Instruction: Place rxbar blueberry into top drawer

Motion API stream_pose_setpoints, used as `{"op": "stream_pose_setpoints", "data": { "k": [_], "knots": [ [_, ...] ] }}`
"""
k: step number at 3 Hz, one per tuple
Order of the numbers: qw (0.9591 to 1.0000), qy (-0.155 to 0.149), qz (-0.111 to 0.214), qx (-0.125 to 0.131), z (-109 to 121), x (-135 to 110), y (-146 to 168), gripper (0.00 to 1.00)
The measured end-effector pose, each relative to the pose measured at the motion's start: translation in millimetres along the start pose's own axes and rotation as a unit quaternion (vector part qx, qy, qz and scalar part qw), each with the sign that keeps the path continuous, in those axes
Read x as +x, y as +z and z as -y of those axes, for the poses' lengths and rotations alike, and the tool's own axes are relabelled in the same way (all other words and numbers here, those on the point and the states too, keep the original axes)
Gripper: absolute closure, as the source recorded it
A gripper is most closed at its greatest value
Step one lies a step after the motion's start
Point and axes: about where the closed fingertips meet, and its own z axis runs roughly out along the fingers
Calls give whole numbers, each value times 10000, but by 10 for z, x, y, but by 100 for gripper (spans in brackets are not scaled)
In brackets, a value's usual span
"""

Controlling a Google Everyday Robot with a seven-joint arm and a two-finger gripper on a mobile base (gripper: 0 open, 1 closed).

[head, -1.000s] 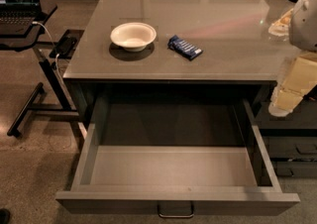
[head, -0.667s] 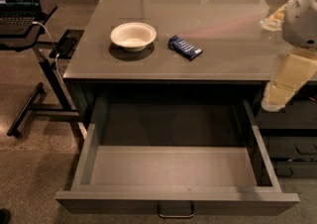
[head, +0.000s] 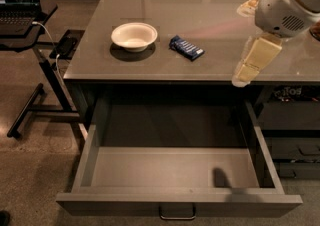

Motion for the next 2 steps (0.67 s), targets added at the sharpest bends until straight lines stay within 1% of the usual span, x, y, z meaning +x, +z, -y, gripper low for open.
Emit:
{"op": "stream_pose_setpoints", "data": {
  "k": [1, 2],
  "knots": [
    [10000, -83, -17, 20, 1, -61, 65, 0],
    [9997, 11, 179, 142, 146, -32, 220, 0]
  ]
}}
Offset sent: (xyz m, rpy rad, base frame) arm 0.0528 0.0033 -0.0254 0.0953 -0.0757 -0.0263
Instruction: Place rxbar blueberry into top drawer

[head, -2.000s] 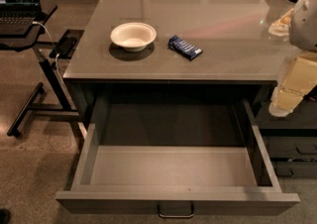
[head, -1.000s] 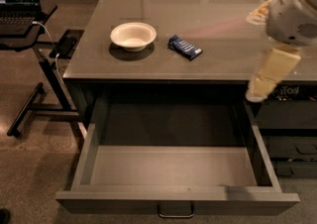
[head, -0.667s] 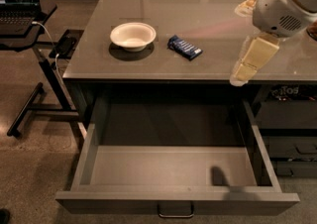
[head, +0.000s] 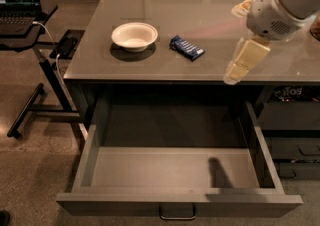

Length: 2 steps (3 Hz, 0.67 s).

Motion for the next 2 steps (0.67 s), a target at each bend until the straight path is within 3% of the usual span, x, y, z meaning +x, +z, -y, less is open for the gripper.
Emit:
{"op": "stream_pose_setpoints", "data": {
  "k": [1, 2],
  "knots": [
    [9991, 237, 326, 127, 255, 51, 241, 0],
    [9952, 618, 716, 230, 524, 119, 513, 0]
  ]
}}
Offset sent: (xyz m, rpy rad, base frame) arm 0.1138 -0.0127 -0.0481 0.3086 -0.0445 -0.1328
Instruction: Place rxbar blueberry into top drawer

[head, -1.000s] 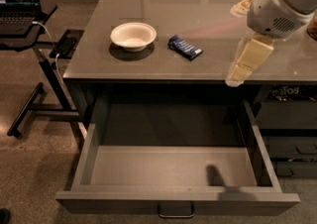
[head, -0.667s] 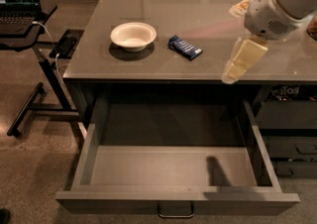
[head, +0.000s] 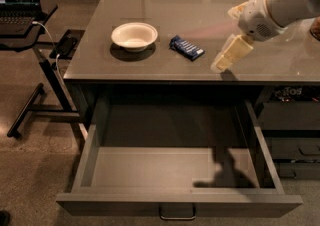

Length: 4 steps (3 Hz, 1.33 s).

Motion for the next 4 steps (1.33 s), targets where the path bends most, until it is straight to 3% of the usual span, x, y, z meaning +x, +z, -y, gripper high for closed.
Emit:
{"op": "stream_pose_setpoints", "data": {
  "k": [1, 2, 4],
  "knots": [
    [9991, 374, 207, -42, 232, 115, 359, 0],
    [9991, 373, 206, -43, 231, 114, 360, 0],
    [9961, 625, 603, -125, 327, -93, 591, 0]
  ]
}}
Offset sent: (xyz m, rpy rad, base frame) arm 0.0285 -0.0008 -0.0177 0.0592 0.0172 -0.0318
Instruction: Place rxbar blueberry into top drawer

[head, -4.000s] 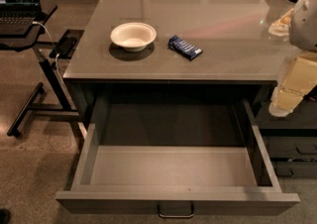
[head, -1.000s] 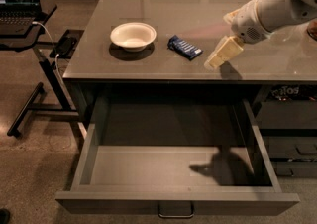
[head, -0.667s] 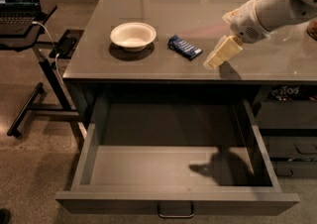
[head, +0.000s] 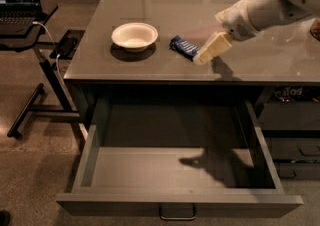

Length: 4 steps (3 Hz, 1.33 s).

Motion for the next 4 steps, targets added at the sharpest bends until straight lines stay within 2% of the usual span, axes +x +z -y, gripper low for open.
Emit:
{"op": "stream_pose_setpoints", "data": {
  "k": [1, 2, 3, 4],
  "knots": [
    [9993, 314, 169, -145, 48, -91, 263, 0],
    [9971, 711, 154, -212, 75, -66, 509, 0],
    [9942, 1056, 25, -185, 110, 22, 692, 0],
    [9918, 1265, -89, -153, 136, 86, 821, 0]
  ]
}}
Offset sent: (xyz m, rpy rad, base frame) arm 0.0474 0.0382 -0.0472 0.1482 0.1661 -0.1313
